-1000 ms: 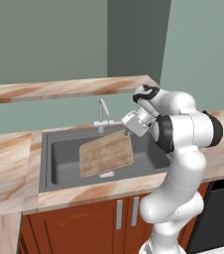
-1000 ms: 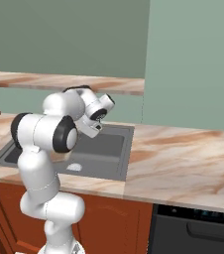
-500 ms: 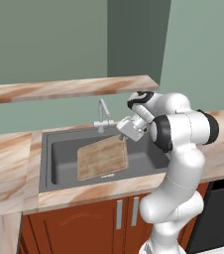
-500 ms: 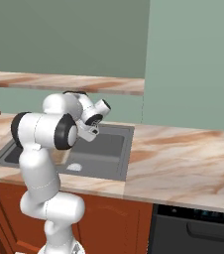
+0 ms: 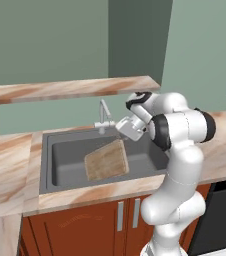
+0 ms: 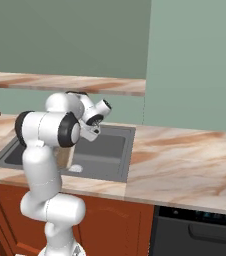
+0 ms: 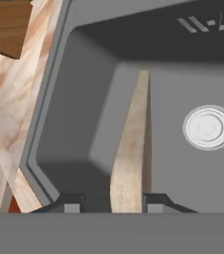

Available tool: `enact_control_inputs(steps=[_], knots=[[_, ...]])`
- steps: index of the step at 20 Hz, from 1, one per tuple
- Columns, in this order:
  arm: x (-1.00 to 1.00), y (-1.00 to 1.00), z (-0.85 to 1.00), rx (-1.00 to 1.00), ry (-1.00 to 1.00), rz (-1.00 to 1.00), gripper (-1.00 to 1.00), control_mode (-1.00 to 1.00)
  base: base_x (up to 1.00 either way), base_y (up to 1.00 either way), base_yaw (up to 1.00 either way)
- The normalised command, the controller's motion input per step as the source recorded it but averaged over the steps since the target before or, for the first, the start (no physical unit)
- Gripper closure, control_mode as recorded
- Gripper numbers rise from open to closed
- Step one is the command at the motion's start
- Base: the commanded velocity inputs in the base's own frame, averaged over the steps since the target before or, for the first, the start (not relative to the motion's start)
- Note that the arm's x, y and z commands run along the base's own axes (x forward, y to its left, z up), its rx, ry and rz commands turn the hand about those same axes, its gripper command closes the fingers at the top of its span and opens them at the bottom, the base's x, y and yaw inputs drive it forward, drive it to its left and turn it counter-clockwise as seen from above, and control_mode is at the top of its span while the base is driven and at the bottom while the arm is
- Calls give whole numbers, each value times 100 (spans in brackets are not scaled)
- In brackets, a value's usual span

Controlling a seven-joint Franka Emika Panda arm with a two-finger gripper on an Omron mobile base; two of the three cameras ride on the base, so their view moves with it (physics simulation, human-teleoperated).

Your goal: Move the cutting board and knife to the sink. Then move spray from the shelves to the counter.

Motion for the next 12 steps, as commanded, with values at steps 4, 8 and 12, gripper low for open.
enact_control_inputs(steps=[4, 8, 12], knots=[[23, 0, 0, 0, 0, 0, -100, -100, 0, 0, 0], [20, -3, 1, -1, -3, 0, -100, -100, 0, 0, 0], [5, -14, 8, -8, -15, 0, -100, -100, 0, 0, 0]])
